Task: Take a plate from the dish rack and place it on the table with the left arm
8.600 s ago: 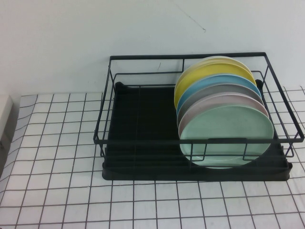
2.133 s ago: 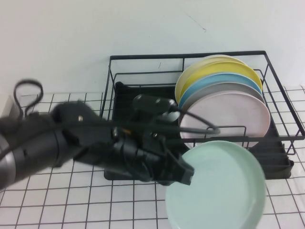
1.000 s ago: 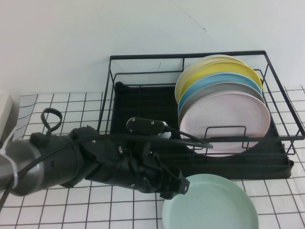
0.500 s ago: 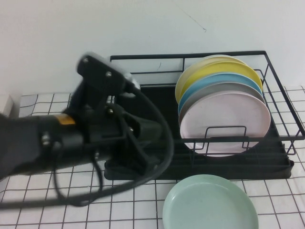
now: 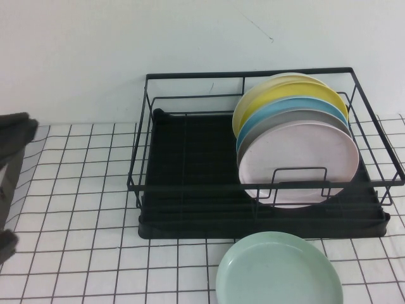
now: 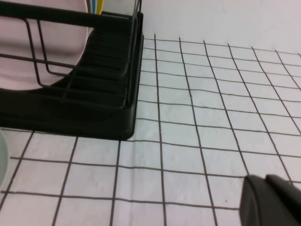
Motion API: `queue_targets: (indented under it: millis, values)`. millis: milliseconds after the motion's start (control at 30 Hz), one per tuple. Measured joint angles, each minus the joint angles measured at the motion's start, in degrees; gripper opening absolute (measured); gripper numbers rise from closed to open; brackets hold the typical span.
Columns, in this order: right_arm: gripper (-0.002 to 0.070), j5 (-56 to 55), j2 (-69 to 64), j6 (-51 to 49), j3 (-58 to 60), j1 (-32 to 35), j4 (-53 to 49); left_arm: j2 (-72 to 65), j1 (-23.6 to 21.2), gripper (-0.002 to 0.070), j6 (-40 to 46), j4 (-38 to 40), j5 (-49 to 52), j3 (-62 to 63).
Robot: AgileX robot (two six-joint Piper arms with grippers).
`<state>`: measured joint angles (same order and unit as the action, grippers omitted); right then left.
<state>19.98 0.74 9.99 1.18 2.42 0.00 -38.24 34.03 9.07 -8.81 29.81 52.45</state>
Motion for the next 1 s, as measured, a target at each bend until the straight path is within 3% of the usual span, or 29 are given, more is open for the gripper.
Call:
queue_targets:
  millis: [567, 867, 1000]
  values:
    - [-0.0003, 0.0, 0.0, 0.0, 0.0, 0.0, 0.0, 5.83, -0.75, -0.0002, -1.08, -0.75, -0.08, -3.2]
    - [-0.0003, 0.0, 0.0, 0.0, 0.0, 0.0, 0.0, 23.16, -14.76, -0.0002, -1.08, 4.76, -18.21, -26.1]
    - [-0.0003, 0.0, 0.0, 0.0, 0.0, 0.0, 0.0, 32.3, -20.37, -0.0002, -1.3, 7.49, -19.74, -37.53]
